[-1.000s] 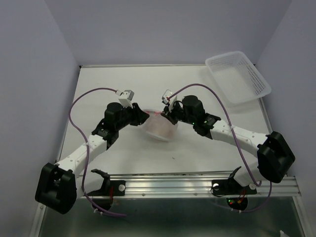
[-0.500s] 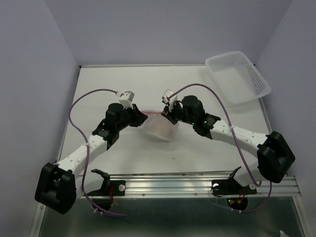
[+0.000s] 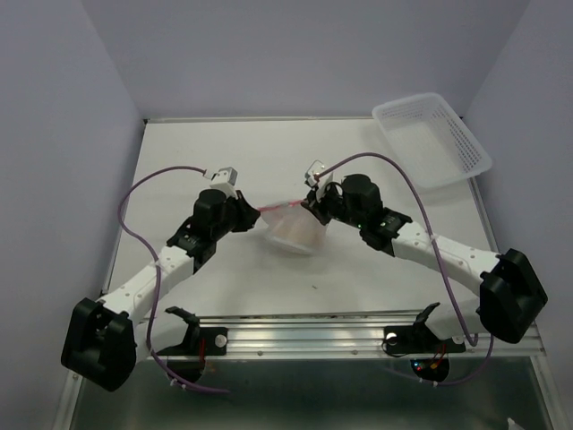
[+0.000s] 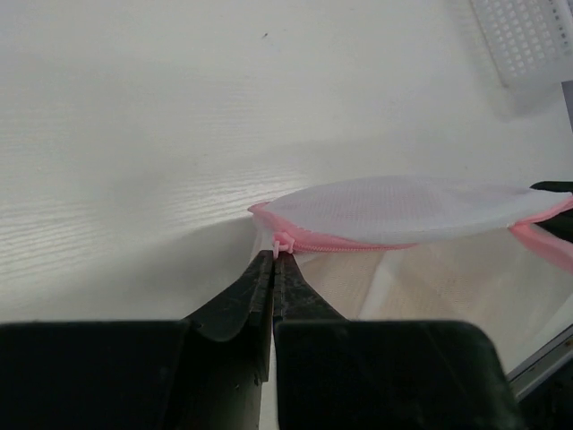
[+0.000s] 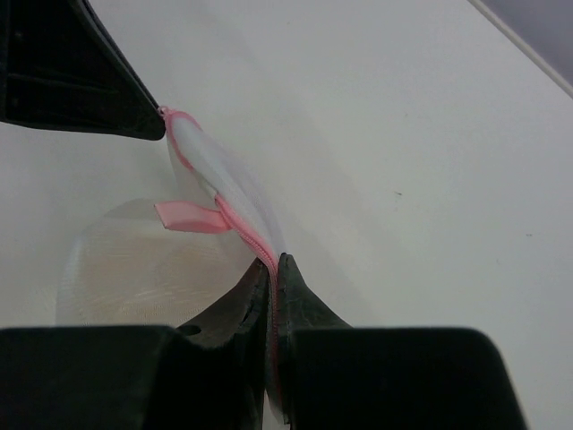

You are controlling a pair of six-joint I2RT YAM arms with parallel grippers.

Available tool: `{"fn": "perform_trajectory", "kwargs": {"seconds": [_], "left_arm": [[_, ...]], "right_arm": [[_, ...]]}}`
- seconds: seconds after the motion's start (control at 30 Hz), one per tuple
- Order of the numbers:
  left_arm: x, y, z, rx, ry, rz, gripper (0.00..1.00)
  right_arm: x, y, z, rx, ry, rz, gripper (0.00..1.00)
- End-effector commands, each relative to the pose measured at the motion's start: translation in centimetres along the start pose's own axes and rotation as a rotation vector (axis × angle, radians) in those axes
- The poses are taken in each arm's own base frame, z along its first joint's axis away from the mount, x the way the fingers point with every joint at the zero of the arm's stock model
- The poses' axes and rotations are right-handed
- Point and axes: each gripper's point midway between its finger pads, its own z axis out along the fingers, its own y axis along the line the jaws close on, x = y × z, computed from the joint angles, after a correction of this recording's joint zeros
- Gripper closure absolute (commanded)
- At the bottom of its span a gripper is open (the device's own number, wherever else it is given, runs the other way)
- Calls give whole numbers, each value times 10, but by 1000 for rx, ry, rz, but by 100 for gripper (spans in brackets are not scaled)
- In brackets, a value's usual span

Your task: Place the bra in the laundry bag and zip it closed

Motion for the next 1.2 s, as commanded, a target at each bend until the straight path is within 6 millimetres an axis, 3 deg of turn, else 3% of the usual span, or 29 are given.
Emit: {"fn": "perform_trajectory", "kwargs": {"seconds": [0.0, 0.13, 0.23, 0.37, 0.43, 0.5, 0.63, 0.7, 0.8, 0.9, 1.07, 1.17], "left_arm": [[-4, 29, 2, -136, -14, 11, 91], [-3, 32, 7, -144, 2, 8, 97], [-8, 17, 11, -75, 7, 14, 100], [-21, -19, 10, 72, 4, 28, 100], [-34, -41, 1, 132, -27, 47, 100], [-47, -65, -11, 212, -58, 60, 100], [-59, -93, -24, 285, -63, 35, 100], [-62, -97, -25, 287, -67, 37, 100], [-58, -99, -23, 287, -55, 45, 100], [-55, -102, -20, 296, -40, 59, 100], [-61, -111, -19, 300, -41, 52, 100], [-59, -111, -14, 270, -29, 36, 100]], "right_arm": [[-22, -37, -18, 118, -77, -10, 99], [-11, -45, -28, 119, -68, -22, 99], [-9, -32, -27, 35, -77, -25, 98], [0, -22, -19, -36, -46, -44, 67], [-5, -18, -18, -68, -38, -38, 42], [-17, -17, -22, -91, -36, -52, 28], [-48, -19, -32, -91, -80, -50, 23], [-64, -17, -37, -94, -115, -90, 20], [-72, -12, -34, -125, -132, -131, 20], [-59, 2, -22, -198, -83, -160, 20], [-62, 10, -3, -217, -44, -175, 23], [-57, 28, 5, -236, -19, -194, 23]]}}
